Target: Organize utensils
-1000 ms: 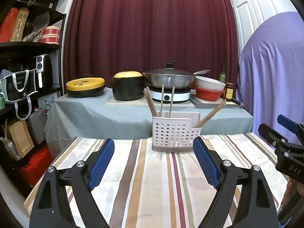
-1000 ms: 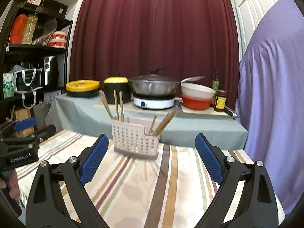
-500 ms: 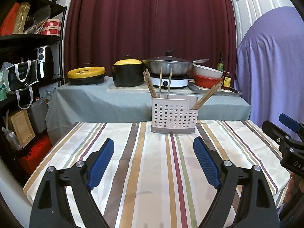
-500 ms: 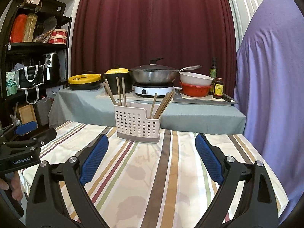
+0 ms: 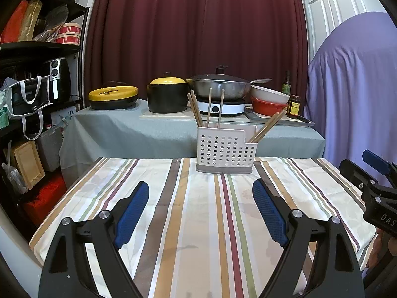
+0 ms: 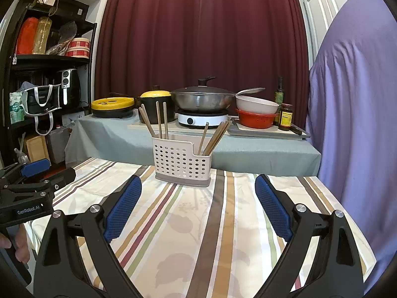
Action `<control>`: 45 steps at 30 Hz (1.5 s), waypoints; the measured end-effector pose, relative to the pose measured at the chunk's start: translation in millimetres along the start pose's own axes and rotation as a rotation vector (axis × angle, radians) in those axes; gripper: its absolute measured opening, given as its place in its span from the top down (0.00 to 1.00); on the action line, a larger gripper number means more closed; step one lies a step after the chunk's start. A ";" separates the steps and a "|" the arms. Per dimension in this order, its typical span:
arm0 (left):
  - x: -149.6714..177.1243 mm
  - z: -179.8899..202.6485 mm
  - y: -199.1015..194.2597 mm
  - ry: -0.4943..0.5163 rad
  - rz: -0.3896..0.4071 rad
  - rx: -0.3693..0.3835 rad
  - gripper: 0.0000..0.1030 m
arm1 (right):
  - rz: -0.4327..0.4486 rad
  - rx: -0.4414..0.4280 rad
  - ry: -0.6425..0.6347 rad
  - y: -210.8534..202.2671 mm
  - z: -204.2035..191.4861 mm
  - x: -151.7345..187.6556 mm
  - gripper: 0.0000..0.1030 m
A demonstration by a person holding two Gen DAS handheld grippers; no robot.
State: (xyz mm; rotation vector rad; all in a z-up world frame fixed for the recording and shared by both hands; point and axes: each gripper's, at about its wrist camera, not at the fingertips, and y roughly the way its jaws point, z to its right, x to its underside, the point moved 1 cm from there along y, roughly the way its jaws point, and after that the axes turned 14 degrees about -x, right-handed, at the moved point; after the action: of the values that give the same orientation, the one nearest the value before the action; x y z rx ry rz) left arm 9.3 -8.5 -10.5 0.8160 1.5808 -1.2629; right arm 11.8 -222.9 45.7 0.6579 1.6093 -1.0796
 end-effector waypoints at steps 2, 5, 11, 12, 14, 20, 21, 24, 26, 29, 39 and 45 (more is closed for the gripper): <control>-0.4 0.6 0.1 0.001 0.000 0.000 0.20 | 0.004 0.001 -0.002 -1.0 -0.4 -0.2 0.12; -1.8 0.0 -1.7 0.000 0.006 0.002 0.20 | 0.006 0.003 -0.003 -1.3 -0.3 -1.0 0.12; -3.2 -0.2 -5.6 -0.003 0.015 0.006 0.20 | 0.013 0.003 -0.003 -2.9 -0.6 -2.6 0.12; -3.3 -0.2 -5.9 -0.003 0.015 0.006 0.20 | 0.013 0.003 -0.002 -2.9 -0.6 -2.4 0.12; -3.2 -0.2 -6.4 -0.005 0.015 0.007 0.20 | 0.014 0.002 -0.003 -2.9 -1.2 -2.9 0.12; -4.3 0.2 -6.9 -0.008 0.018 0.006 0.20 | 0.020 0.003 -0.007 -4.1 -1.6 -4.7 0.12; -4.6 0.4 -7.3 -0.008 0.019 0.006 0.20 | 0.020 0.003 -0.008 -4.4 -1.5 -4.8 0.12; -4.6 0.2 -7.5 -0.008 0.018 0.006 0.20 | 0.021 0.002 -0.008 -4.7 -1.6 -4.8 0.12; -4.9 0.4 -8.0 -0.009 0.019 0.005 0.20 | 0.020 0.003 -0.009 -4.3 -1.5 -5.2 0.12; -5.7 0.4 -8.8 -0.011 0.020 0.006 0.20 | 0.022 0.002 -0.008 -4.6 -1.4 -5.0 0.12; -6.6 -0.2 -9.9 -0.015 0.023 0.008 0.20 | 0.024 0.002 -0.011 -6.1 -2.4 -6.4 0.12; -8.4 -1.7 -12.8 -0.022 0.027 0.011 0.20 | 0.025 0.002 -0.012 -6.7 -3.1 -7.4 0.12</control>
State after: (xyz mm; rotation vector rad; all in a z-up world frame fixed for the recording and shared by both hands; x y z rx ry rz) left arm 0.3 -9.6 2.0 0.8253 1.5414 -1.2582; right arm 7.0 -222.4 55.0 0.6698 1.5858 -1.0647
